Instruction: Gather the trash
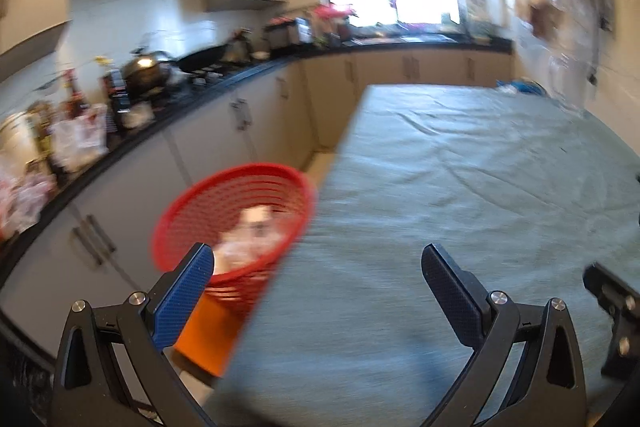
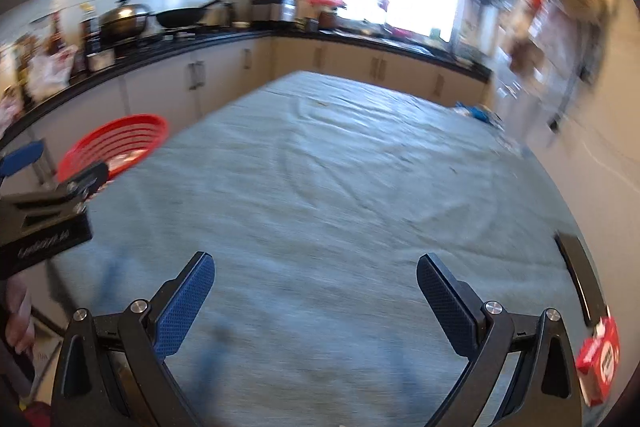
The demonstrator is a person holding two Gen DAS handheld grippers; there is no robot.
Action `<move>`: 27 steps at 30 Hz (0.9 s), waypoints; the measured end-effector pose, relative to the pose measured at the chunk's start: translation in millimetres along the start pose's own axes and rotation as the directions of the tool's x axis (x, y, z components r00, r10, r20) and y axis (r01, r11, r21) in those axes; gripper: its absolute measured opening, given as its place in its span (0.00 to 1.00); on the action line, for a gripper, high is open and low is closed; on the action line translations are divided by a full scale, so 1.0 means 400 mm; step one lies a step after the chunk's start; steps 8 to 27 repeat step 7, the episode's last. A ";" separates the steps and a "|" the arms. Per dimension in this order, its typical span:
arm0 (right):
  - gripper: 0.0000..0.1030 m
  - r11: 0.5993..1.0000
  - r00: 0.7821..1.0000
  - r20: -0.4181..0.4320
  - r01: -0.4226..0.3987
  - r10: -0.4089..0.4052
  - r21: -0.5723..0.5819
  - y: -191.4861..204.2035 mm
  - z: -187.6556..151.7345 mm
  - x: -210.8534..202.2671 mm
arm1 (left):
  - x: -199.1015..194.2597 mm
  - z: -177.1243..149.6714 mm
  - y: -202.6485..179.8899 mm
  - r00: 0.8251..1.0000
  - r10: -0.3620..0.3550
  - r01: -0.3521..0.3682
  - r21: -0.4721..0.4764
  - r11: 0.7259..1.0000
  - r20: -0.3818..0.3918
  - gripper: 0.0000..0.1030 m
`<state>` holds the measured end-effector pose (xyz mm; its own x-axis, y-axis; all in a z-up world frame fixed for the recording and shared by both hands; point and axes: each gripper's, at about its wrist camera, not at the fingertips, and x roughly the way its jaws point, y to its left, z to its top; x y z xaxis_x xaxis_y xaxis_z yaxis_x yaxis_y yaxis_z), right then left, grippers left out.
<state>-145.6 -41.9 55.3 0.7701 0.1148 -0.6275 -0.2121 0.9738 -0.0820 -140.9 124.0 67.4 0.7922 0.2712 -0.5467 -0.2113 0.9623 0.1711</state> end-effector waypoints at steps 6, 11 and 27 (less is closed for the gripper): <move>1.00 0.985 0.988 -0.111 0.124 -0.111 0.121 -0.166 0.019 0.068 | 0.080 0.049 -0.174 0.976 -0.178 0.186 0.056 0.981 -0.126 1.00; 1.00 0.982 0.985 -0.121 0.137 -0.121 0.132 -0.184 0.021 0.077 | 0.094 0.056 -0.202 0.968 -0.202 0.214 0.072 0.974 -0.147 1.00; 1.00 0.982 0.985 -0.121 0.137 -0.121 0.132 -0.184 0.021 0.077 | 0.094 0.056 -0.202 0.968 -0.202 0.214 0.072 0.974 -0.147 1.00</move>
